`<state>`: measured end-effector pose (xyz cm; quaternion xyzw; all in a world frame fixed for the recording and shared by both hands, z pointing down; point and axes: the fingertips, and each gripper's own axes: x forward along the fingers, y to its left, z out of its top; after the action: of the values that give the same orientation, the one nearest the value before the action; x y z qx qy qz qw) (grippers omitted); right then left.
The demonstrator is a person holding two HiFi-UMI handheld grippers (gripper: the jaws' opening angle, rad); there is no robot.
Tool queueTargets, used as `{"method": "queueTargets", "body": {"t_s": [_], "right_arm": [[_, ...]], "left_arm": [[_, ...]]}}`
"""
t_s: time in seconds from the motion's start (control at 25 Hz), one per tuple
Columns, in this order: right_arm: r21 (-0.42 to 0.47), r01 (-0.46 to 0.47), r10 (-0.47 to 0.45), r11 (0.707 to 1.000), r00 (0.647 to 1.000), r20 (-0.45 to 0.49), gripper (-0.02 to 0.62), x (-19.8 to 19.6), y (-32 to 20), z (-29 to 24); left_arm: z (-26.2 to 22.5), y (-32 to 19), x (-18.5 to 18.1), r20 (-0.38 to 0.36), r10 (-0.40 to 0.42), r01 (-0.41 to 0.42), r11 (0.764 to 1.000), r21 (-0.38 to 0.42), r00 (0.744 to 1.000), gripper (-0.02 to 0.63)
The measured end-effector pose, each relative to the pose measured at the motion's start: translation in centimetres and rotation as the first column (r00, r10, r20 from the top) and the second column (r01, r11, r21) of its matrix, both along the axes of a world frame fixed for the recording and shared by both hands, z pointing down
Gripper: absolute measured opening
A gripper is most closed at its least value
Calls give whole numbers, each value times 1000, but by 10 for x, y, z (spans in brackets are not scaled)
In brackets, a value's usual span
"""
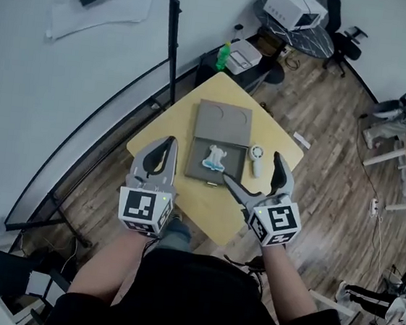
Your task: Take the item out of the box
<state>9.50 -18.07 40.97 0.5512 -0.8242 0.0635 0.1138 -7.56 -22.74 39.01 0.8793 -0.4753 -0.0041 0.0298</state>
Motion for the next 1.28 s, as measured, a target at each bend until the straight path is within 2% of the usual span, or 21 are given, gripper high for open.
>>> {"method": "queueTargets", "body": {"t_s": [0.16,0.44,0.56,0.68,0.84,1.0,1.28], "right_arm": [[-46,-9,8,999,1000,-28,597,1,-28,11],[-117,-9,5,993,1000,-30,597,5,-67,31],[-180,8,-11,984,1000,-15,597,11,-85,49],[-278,24,-24,960,1000,3,595,14,-97,71],[-427,5,-2,904,1000,9,592,18,-109,110],[-556,-15,20,831,1000,3,589,20,-114,147],[-757,-4,50,654,998,38,583,12,-113,211]], "left_arm": [[4,-30,2,10,27,-27,1000,4,1000,2],[4,-48,21,-3,28,-28,1000,1,1000,2],[4,-48,31,3,18,-18,1000,6,1000,2],[3,-45,33,9,3,-3,1000,3,1000,2],[9,-44,31,7,-22,22,1000,-6,1000,2],[19,-43,28,10,-46,46,999,-21,999,2],[33,-46,24,17,-73,74,996,-52,997,2]]}}
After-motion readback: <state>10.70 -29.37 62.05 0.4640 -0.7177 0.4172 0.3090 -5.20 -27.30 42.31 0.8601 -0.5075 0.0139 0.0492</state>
